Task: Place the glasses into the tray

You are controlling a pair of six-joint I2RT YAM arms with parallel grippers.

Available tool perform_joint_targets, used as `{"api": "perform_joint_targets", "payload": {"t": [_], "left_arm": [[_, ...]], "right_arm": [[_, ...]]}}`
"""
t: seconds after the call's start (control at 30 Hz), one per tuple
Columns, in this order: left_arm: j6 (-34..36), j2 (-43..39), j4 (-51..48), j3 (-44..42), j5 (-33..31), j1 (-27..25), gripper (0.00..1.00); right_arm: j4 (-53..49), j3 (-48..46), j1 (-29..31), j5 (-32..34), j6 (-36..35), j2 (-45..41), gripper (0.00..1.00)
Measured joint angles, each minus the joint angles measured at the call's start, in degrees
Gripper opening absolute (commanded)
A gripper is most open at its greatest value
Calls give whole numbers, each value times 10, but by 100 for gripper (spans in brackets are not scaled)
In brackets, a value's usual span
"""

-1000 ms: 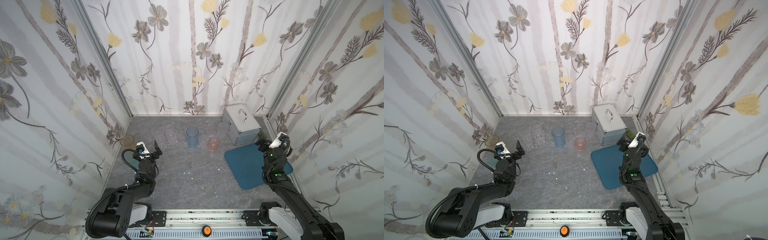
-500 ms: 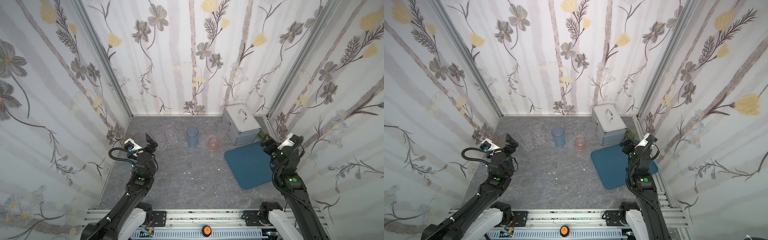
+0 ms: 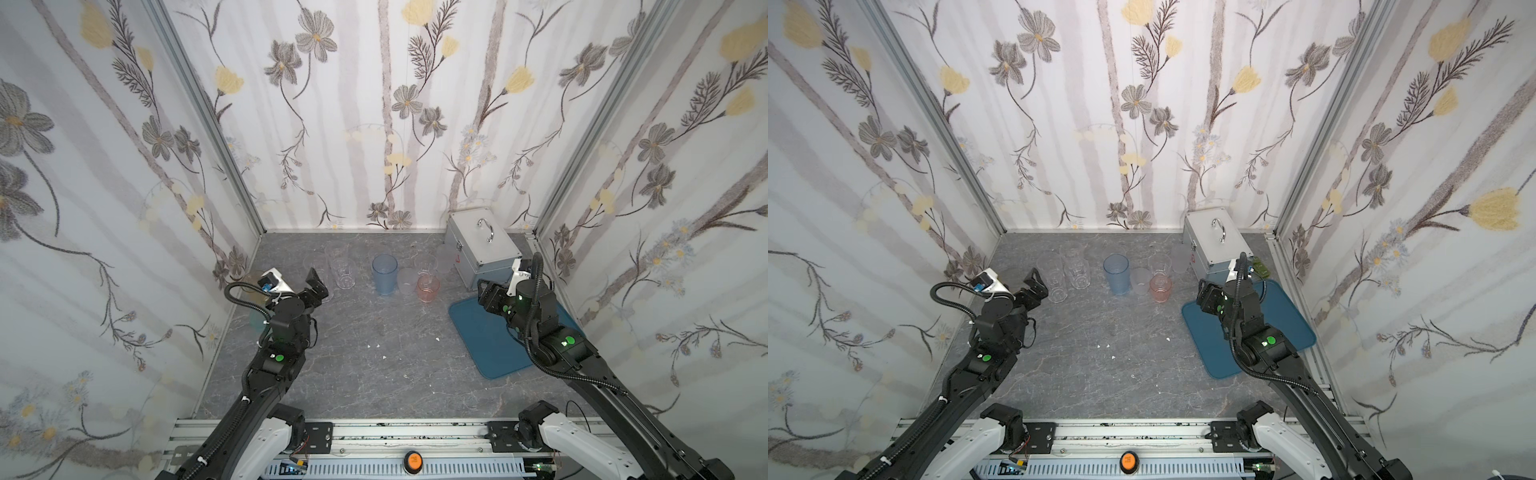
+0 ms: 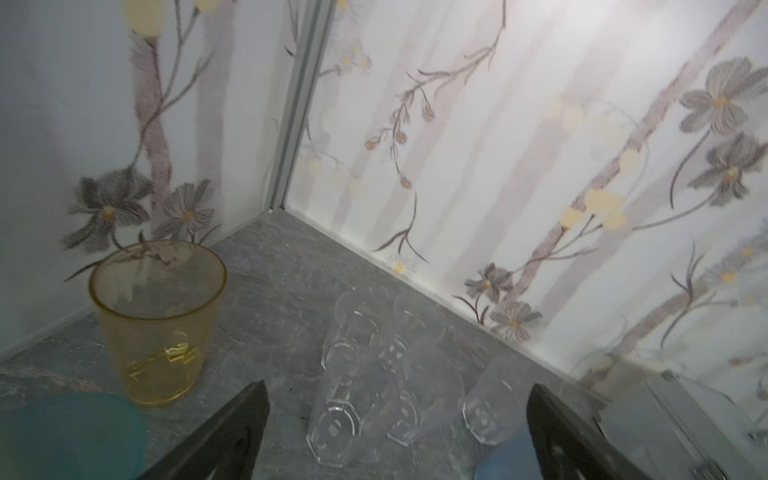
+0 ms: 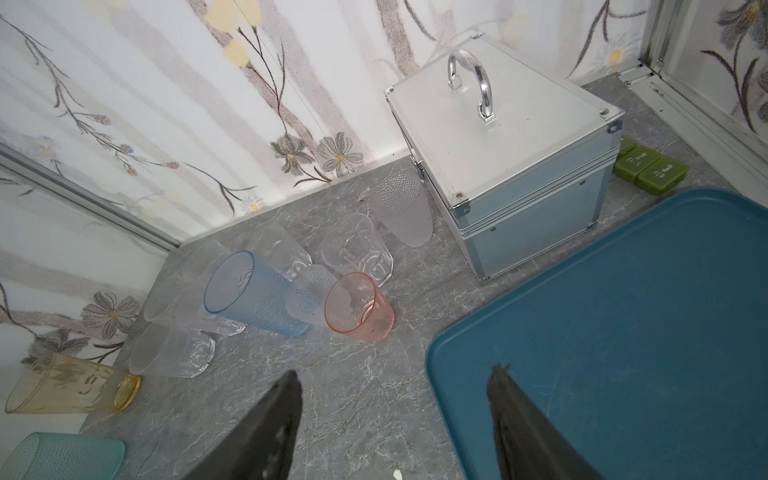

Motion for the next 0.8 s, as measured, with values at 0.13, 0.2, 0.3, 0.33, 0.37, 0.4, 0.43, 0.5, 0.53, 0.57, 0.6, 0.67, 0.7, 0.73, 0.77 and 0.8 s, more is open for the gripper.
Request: {"api": "perform_joint_targets", "payload": {"t": [0.13,0.2,0.3,0.33,0.37,0.4,0.43,0.5,0.53,0.57,0.6,0.67,0.7,0.73,0.77,0.8], "left_arm": [[15,50,-33,42,-18,-81,100],[17,71,-43,59,-21,-101,100],[8,81,-50,65,-17,-105,100],[4,80,-50,65,-8,-102,100],[5,74,-40,61,16,-98,100],[4,60,-25,49,40,-93,100],[1,47,-11,36,57,-91,100],[-10,30,13,15,89,-83,100],[-14,31,18,13,103,-81,100],[-17,37,21,15,115,-80,100],[-18,45,19,19,125,-79,100],[-19,58,14,28,147,-78,100],[-20,62,13,29,157,-78,100],[-21,63,11,29,165,-78,100],[-24,63,7,29,172,-78,100],[-27,63,5,27,178,-78,100]], "right_arm": [[-6,-36,15,-25,11,47,67],[-3,-62,28,-41,23,73,68],[7,-84,33,-64,33,117,69],[11,-89,34,-70,35,132,69],[20,-94,34,-80,37,148,69],[31,-99,34,-89,39,164,69],[37,-101,34,-95,40,178,69],[49,-99,34,-104,45,210,68],[52,-98,34,-110,45,220,67],[56,-95,34,-110,45,233,67],[58,-92,34,-111,45,243,66],[63,-91,34,-111,45,257,65],[66,-91,34,-114,45,264,65],[68,-91,34,-119,45,271,63],[72,-91,34,-121,45,279,62],[75,-92,34,-123,45,286,61]]}}
